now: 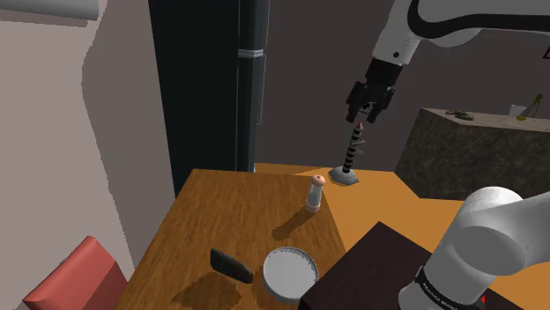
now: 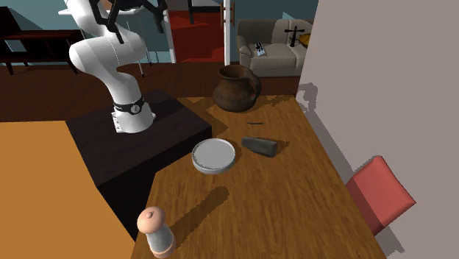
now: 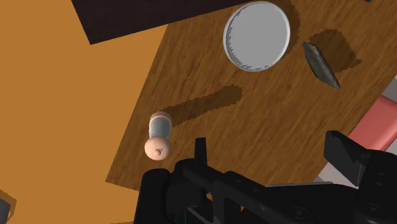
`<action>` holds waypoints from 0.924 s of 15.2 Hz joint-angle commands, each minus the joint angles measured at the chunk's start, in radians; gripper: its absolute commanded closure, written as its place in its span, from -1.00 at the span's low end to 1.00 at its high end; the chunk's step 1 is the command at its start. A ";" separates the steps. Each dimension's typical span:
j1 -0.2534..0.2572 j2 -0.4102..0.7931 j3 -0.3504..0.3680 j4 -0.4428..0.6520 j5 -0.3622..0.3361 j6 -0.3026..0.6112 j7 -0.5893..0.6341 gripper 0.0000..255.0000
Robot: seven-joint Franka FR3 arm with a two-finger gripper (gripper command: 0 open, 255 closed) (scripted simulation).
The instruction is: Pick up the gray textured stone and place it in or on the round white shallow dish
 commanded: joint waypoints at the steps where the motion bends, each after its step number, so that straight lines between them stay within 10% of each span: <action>1: 0.000 0.000 0.000 0.000 0.000 0.000 0.000 -1.00; 14: 0.110 0.255 0.124 -0.143 0.059 0.365 -0.013 -1.00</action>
